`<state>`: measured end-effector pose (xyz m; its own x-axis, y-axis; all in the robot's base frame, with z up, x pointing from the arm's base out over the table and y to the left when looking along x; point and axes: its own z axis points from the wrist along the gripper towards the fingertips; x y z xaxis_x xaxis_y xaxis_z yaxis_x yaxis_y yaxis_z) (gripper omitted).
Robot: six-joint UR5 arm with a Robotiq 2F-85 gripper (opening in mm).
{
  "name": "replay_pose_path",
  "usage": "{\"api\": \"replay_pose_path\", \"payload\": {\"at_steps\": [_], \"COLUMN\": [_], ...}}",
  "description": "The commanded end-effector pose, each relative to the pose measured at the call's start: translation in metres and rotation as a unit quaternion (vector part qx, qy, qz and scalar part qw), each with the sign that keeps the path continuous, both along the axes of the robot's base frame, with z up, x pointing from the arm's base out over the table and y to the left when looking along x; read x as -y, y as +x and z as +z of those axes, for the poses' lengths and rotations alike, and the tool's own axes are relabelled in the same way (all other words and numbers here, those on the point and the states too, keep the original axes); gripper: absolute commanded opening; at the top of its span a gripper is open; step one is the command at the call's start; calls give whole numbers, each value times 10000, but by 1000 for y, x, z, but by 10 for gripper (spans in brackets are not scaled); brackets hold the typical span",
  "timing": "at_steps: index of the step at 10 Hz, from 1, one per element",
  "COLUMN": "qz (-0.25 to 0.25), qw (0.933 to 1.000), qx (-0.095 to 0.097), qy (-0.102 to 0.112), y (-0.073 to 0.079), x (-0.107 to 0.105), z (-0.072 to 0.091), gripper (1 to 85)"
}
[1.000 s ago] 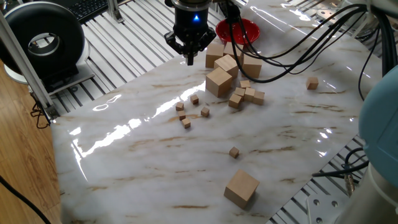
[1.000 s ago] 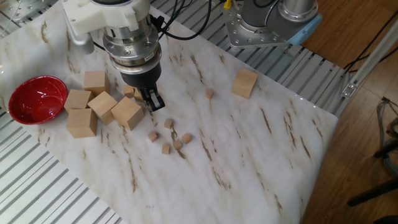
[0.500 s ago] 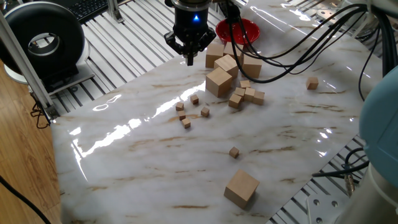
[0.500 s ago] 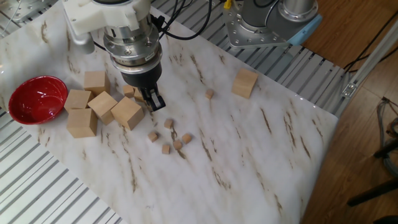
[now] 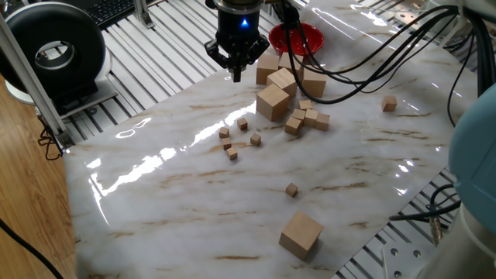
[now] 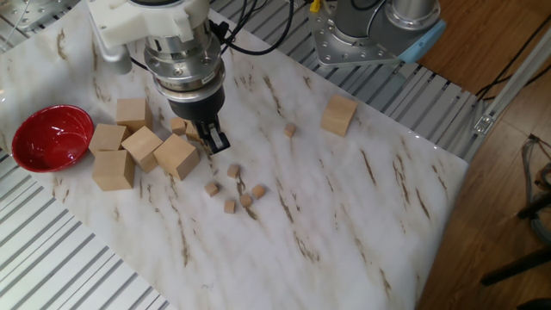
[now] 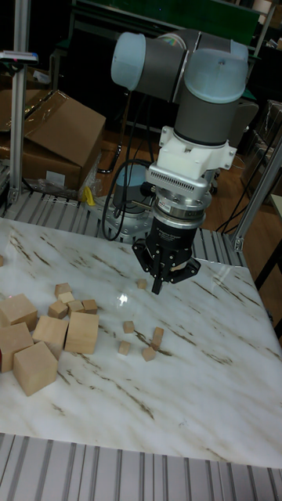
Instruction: Stack the blocks in a vertical line of five
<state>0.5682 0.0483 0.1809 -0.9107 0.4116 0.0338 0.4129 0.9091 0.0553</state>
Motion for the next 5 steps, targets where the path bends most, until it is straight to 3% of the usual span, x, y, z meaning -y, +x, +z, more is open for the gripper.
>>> {"api": "replay_pose_path", "payload": {"at_steps": [1, 5], "qz": [-2, 5], "qw": [10000, 10000], "qx": [18, 33], "qy": [63, 71], "y": [0, -1], "x": [-3, -3], "z": [1, 1], "gripper": [10, 10]}}
